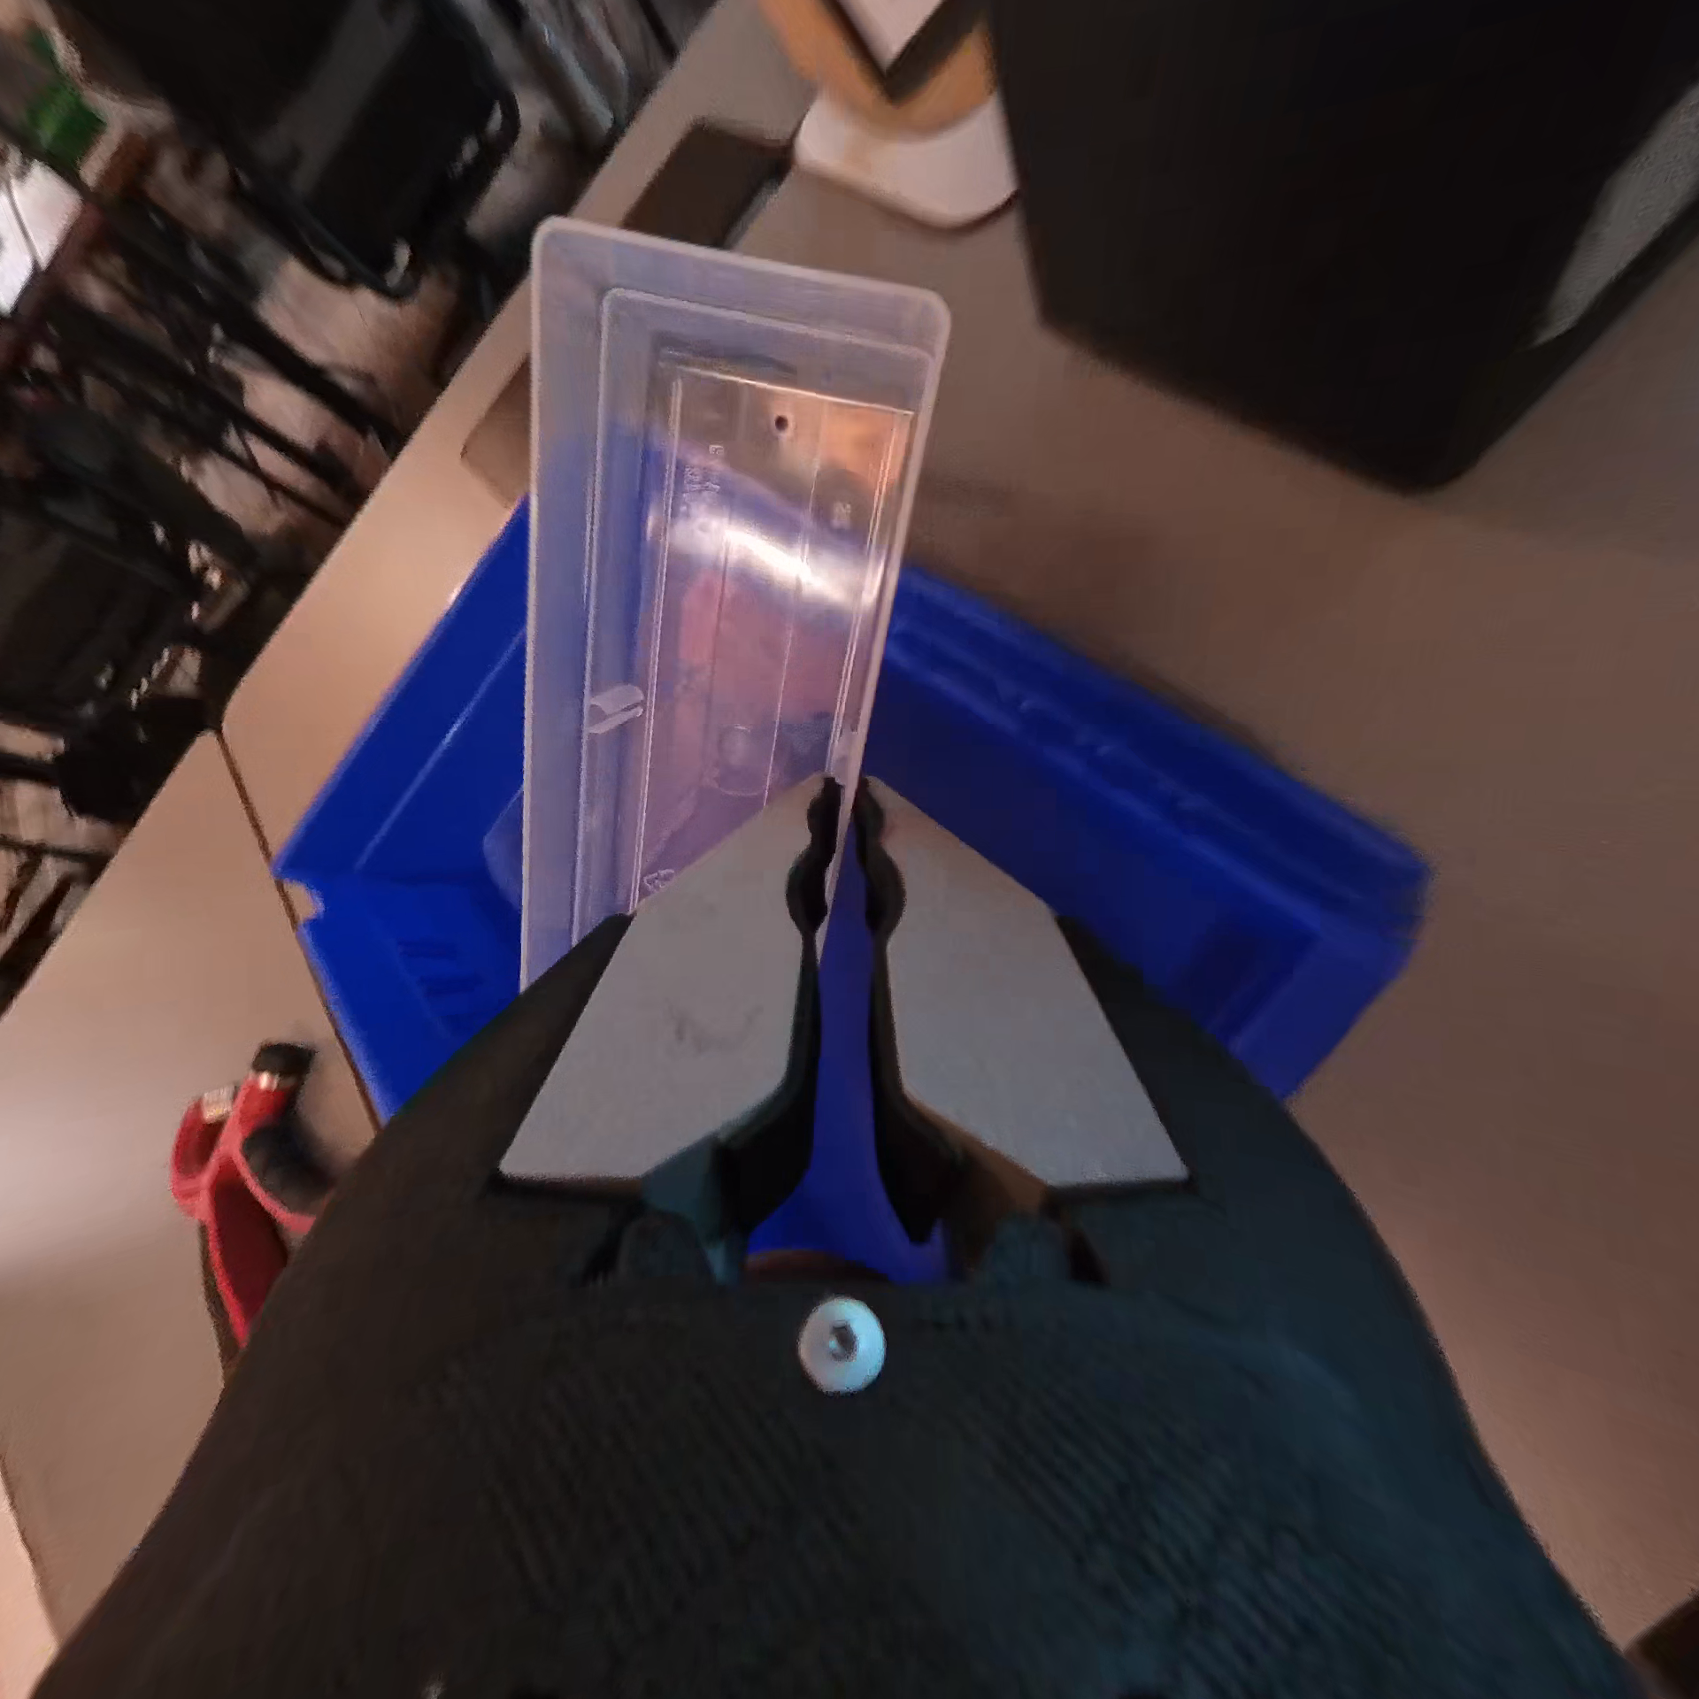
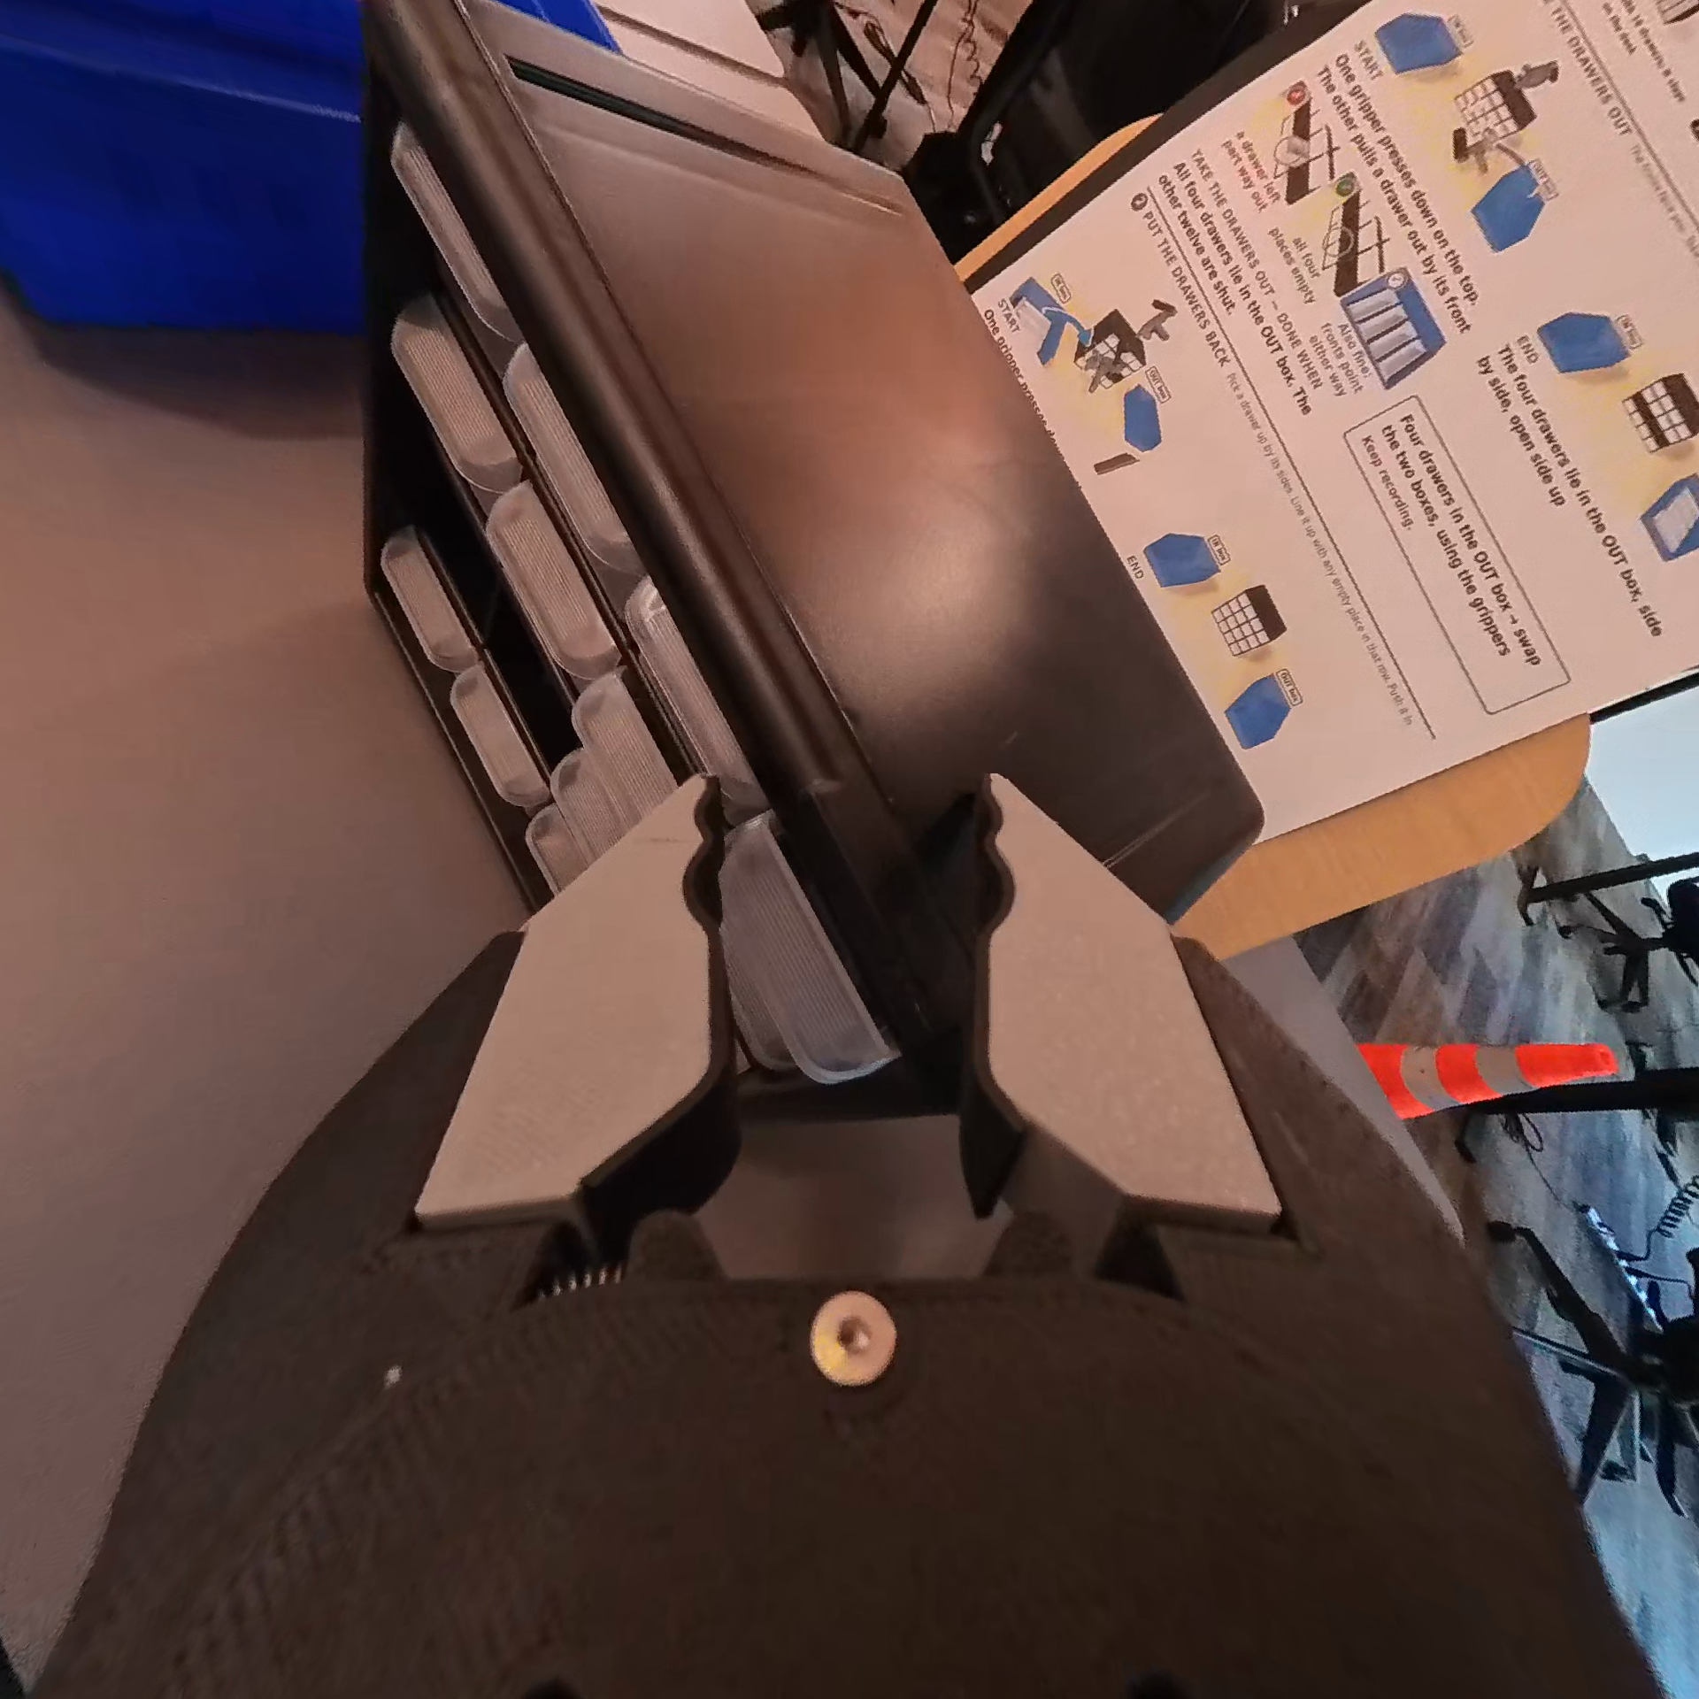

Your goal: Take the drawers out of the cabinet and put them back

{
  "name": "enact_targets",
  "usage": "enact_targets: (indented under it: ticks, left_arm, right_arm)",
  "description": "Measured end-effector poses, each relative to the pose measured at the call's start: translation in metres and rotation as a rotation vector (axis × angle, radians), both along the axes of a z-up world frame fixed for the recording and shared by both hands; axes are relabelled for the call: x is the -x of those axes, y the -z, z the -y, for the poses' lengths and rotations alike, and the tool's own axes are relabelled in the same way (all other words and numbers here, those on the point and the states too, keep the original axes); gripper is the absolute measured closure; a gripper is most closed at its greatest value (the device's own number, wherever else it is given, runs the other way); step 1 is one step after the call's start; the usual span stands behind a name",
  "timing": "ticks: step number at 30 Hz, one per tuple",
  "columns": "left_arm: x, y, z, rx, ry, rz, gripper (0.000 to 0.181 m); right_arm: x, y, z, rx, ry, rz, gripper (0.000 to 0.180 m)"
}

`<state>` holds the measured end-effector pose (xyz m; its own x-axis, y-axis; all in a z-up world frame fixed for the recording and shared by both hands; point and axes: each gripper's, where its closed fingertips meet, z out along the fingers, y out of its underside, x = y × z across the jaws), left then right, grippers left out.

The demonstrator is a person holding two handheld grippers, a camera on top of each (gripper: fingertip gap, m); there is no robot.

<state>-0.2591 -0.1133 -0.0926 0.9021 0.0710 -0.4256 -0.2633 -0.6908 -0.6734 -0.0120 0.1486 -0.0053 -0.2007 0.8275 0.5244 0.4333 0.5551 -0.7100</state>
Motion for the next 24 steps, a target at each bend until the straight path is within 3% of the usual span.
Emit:
enact_targets:
  ticks: [1, 5, 9, 12, 17, 20, 24]
  left_arm:
    - [-0.012, -0.006, -0.003, -0.02, 0.047, -0.002, 0.18]
    - [-0.069, -0.019, -0.013, -0.048, 0.252, 0.012, 0.18]
    - [-0.175, -0.016, -0.009, 0.025, 0.669, -0.013, 0.18]
    - [-0.248, 0.006, -0.008, 0.112, 0.929, -0.043, 0.179]
    - [-0.271, 0.083, -0.041, 0.39, 1.014, -0.281, 0.179]
    - [-0.281, 0.097, -0.064, 0.411, 1.089, -0.367, 0.179]
    - [-0.298, 0.096, -0.085, 0.393, 1.15, -0.343, 0.178]
  right_arm:
    - [0.0, 0.0, 0.0, 0.008, 0.0, 0.004, 0.128]
    - [0.0, -0.001, 0.0, 0.031, -0.004, 0.009, 0.129]
    - [0.0, -0.002, 0.0, 0.041, -0.009, 0.001, 0.13]
    - [0.0, -0.002, 0.0, 0.043, -0.004, 0.002, 0.129]
    - [0.0, -0.001, 0.001, 0.022, 0.008, 0.0, 0.127]
    - [-0.002, 0.0, 0.002, 0.011, 0.013, 0.005, 0.123]
    - [-0.003, 0.0, 0.002, -0.007, 0.019, 0.01, 0.122]
